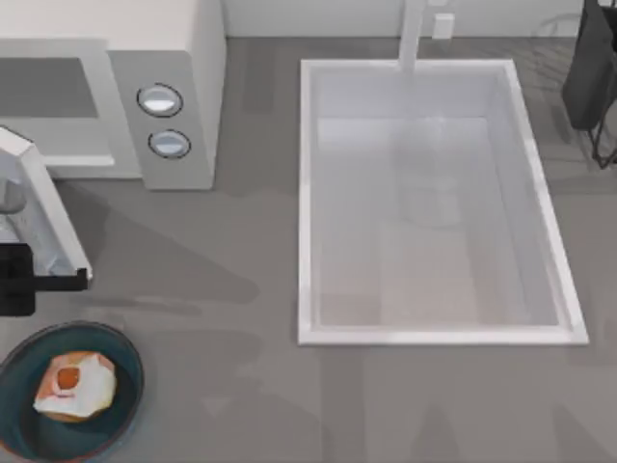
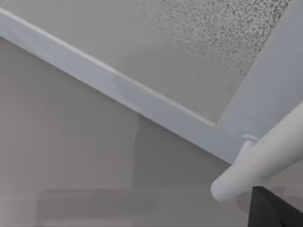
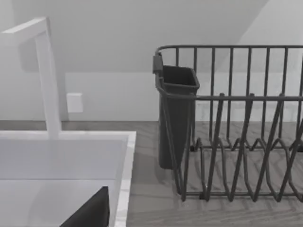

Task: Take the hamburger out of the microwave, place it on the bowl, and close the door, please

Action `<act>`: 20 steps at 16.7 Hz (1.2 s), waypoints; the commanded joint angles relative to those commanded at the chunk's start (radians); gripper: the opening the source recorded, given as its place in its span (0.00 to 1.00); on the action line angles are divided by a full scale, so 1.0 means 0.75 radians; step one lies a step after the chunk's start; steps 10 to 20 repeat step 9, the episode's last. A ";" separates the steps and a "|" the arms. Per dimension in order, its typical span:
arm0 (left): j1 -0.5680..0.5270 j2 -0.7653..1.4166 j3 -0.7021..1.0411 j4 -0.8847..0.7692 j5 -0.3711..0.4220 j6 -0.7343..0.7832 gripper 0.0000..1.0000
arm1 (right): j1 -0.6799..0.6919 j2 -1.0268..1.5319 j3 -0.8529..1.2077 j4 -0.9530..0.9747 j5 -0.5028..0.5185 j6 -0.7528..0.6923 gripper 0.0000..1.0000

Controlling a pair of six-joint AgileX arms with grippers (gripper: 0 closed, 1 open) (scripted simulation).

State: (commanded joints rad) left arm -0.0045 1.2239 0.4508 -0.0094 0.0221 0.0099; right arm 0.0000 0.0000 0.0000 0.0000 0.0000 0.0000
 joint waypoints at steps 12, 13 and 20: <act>-0.010 0.450 0.256 0.186 -0.004 -0.001 0.00 | 0.000 0.000 0.000 0.000 0.000 0.000 1.00; -0.010 0.450 0.256 0.186 -0.004 -0.001 0.00 | 0.000 0.000 0.000 0.000 0.000 0.000 1.00; -0.010 0.450 0.256 0.186 -0.004 -0.001 0.00 | 0.000 0.000 0.000 0.000 0.000 0.000 1.00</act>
